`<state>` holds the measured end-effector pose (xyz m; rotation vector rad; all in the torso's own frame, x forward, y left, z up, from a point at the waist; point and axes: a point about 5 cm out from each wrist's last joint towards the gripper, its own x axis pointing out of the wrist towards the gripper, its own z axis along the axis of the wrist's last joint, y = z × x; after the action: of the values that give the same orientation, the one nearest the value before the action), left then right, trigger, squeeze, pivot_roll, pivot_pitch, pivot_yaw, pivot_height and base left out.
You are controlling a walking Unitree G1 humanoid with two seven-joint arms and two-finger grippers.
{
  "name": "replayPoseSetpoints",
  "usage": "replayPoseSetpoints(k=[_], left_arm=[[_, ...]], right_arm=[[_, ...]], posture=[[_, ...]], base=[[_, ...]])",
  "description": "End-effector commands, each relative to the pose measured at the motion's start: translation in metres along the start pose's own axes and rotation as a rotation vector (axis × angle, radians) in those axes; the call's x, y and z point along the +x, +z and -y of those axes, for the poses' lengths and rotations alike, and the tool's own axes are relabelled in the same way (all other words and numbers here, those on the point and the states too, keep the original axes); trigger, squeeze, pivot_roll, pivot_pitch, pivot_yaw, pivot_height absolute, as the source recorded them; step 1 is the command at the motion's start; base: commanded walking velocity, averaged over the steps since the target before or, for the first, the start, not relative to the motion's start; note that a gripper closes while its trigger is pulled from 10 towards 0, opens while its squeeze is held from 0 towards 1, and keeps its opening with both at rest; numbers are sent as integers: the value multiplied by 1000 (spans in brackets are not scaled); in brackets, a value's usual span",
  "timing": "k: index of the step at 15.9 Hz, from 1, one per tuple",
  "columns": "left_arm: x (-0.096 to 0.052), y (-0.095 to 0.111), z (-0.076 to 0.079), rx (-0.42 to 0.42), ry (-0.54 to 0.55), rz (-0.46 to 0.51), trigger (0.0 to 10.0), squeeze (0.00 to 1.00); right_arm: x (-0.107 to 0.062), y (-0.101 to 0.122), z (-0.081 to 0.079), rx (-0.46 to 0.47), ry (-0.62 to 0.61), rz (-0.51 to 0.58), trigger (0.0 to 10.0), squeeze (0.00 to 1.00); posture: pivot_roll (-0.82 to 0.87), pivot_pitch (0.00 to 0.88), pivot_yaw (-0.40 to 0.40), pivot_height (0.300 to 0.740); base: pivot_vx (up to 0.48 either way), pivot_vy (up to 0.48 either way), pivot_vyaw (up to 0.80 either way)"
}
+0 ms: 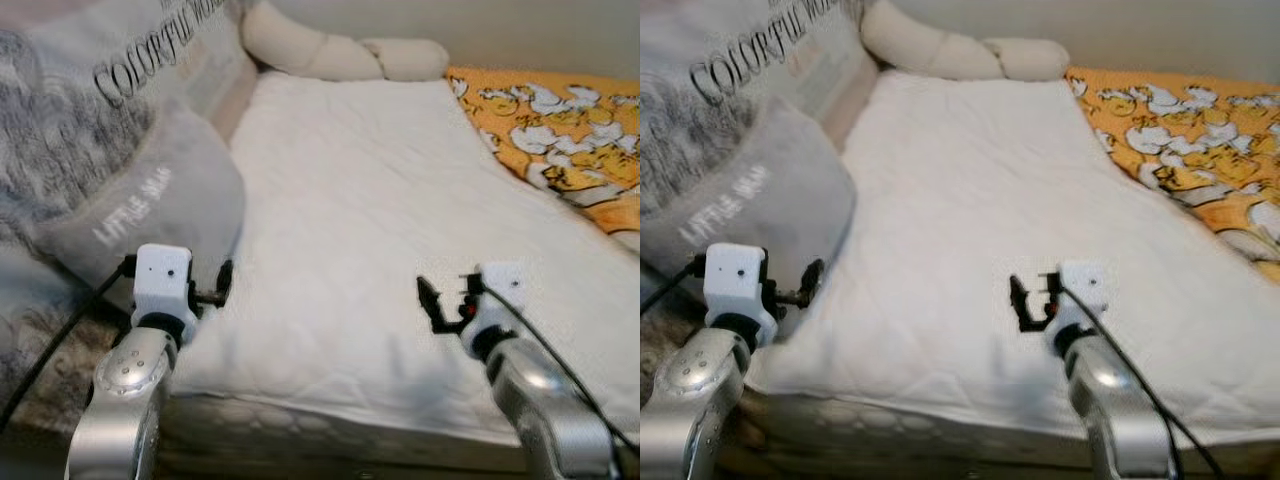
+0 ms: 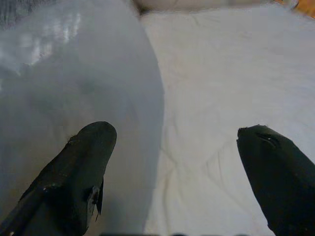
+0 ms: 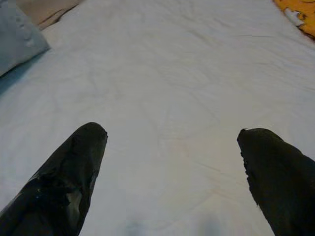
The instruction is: Clean up the room
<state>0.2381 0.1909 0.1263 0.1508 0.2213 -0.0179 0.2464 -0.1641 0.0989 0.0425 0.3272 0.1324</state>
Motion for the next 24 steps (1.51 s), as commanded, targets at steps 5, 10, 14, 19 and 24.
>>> replayPoseSetpoints(k=[5, 10, 14, 19, 24], left_arm=[[7, 2, 9, 6, -32, -4, 10000, 1000], [9, 3, 7, -14, -15, -1, 10000, 1000], [10, 2, 5, -23, -27, -15, 10000, 1000], [11, 5, 8, -63, -46, -17, 10000, 1000], [15, 7, 10, -46, -61, -19, 10000, 1000]], right_arm=[[13, 6, -3, -98, -36, 8, 10000, 0], [13, 7, -6, -26, -7, 36, 10000, 0], [16, 8, -5, 5, -6, 46, 10000, 0], [13, 2, -8, 41, 17, 34, 10000, 1000], [18, 6, -4, 51, 10, 49, 10000, 1000]], posture=[[-74, 0, -41, 740], [-69, 0, -40, 740], [-70, 0, -22, 740], [-61, 0, -47, 740], [-65, 0, -45, 740]], base=[[0, -395, 0], [0, -396, 0], [0, -396, 0], [0, -399, 479], [0, -422, 785]])
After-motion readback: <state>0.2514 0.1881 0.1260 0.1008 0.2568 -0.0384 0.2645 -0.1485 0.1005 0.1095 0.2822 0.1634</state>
